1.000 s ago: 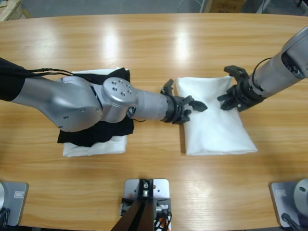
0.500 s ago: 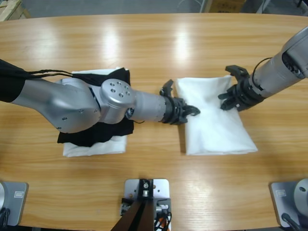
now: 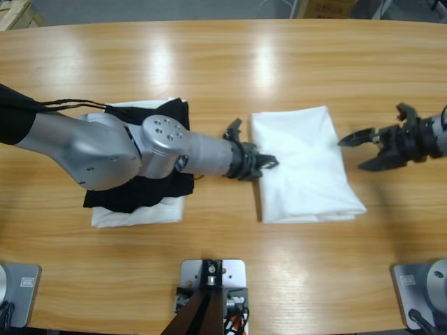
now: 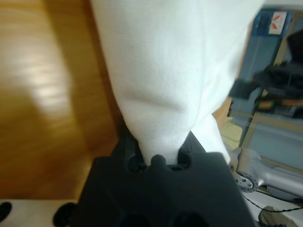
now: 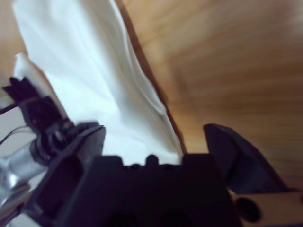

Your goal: Fold clothes

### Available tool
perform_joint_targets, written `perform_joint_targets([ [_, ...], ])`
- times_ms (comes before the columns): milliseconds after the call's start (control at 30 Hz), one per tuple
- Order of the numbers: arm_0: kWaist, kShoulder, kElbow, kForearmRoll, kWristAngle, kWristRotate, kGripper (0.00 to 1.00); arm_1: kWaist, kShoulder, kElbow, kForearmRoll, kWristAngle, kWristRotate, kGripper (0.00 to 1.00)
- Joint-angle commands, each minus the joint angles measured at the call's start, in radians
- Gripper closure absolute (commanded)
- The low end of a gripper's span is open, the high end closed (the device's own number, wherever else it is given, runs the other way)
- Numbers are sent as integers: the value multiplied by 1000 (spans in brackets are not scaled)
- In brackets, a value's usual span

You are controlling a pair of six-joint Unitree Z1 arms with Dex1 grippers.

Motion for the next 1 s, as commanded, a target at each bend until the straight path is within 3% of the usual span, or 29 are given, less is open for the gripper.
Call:
perform_joint_targets([
  [33, 29, 52, 41, 16, -1, -11, 1000, -20, 104, 181, -289, 91, 117, 0],
  [300, 29, 55, 36, 16, -3, -9, 1000, 8, 271, 216, -457, 146, 133, 0],
  [667, 29, 57, 36, 10, -7, -5, 1000, 77, 342, 226, -490, 203, 149, 0],
  [833, 29, 58, 35, 5, -8, -5, 1000, 103, 472, 274, -699, 240, 149, 0],
  [1000, 28, 58, 36, 5, -7, -5, 1000, 103, 481, 302, -791, 252, 151, 9],
])
